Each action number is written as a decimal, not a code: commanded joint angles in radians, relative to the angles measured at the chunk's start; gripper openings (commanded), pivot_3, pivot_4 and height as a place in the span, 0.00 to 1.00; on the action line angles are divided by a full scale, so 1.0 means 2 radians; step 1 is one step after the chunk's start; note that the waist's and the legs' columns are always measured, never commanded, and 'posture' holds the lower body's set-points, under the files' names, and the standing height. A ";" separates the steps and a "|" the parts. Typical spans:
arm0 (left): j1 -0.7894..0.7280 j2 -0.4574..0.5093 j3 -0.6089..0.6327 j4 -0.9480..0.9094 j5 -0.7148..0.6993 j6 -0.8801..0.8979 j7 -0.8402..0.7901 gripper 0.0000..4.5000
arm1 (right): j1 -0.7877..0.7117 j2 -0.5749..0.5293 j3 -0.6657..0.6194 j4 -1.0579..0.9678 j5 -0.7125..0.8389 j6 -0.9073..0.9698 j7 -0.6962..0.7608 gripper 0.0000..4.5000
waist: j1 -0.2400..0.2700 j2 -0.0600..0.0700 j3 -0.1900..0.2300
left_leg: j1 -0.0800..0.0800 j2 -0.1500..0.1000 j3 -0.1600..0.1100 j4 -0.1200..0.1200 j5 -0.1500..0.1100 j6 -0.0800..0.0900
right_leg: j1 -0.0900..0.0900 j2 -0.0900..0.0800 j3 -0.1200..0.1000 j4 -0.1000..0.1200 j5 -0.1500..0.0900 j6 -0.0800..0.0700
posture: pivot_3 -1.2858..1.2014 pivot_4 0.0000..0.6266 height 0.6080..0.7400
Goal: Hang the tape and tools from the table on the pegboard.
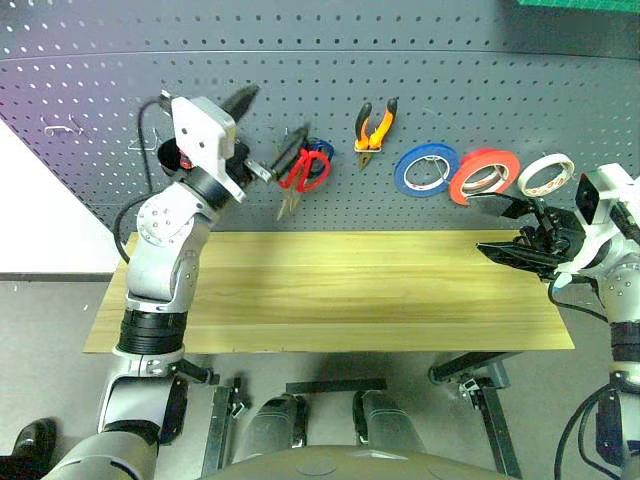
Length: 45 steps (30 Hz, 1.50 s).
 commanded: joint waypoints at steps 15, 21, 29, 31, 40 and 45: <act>0.086 0.084 -0.014 0.014 -0.133 0.279 -0.171 1.00 | 0.053 0.043 0.002 -0.063 -0.011 -0.002 -0.032 1.00 | -0.003 0.002 -0.005 | 0.001 0.000 0.000 0.000 0.000 0.000 | 0.001 0.000 0.000 0.001 0.000 -0.001 | 0.49 0.14 1.00; 0.100 0.099 -0.003 0.043 -0.107 0.254 -0.187 1.00 | 0.058 0.056 0.013 -0.050 -0.030 -0.010 -0.037 1.00 | 0.000 0.002 -0.005 | 0.001 0.000 0.000 0.000 0.000 0.000 | 0.001 0.000 0.000 0.001 -0.001 -0.002 | 0.50 0.16 1.00; 0.122 0.089 0.008 0.069 -0.083 0.204 -0.188 1.00 | 0.037 0.085 0.031 0.010 -0.063 -0.045 -0.042 1.00 | 0.001 0.003 -0.010 | 0.001 0.000 0.000 0.000 0.000 0.000 | 0.000 0.000 0.001 0.000 -0.001 -0.002 | 0.52 0.10 1.00; 0.128 0.085 0.007 0.069 -0.082 0.203 -0.189 1.00 | 0.031 0.093 0.030 0.019 -0.065 -0.048 -0.043 1.00 | 0.001 0.003 -0.014 | 0.001 0.000 0.000 0.000 0.000 0.000 | 0.000 0.000 0.001 0.000 -0.001 -0.001 | 0.52 0.07 1.00; 0.112 0.057 0.005 0.092 -0.072 0.176 -0.185 1.00 | 0.022 0.120 0.035 0.035 -0.085 -0.074 -0.065 1.00 | 0.001 0.004 -0.042 | 0.003 0.000 0.000 -0.001 0.000 0.000 | 0.002 0.000 0.000 0.000 0.000 0.000 | 0.52 0.00 1.00; 0.096 0.047 0.001 0.112 -0.064 0.164 -0.188 1.00 | 0.025 0.118 0.029 0.032 -0.084 -0.078 -0.072 1.00 | 0.000 0.004 -0.048 | 0.008 0.000 0.000 -0.004 0.000 0.000 | 0.007 0.000 0.000 -0.004 -0.001 -0.002 | 0.51 0.00 1.00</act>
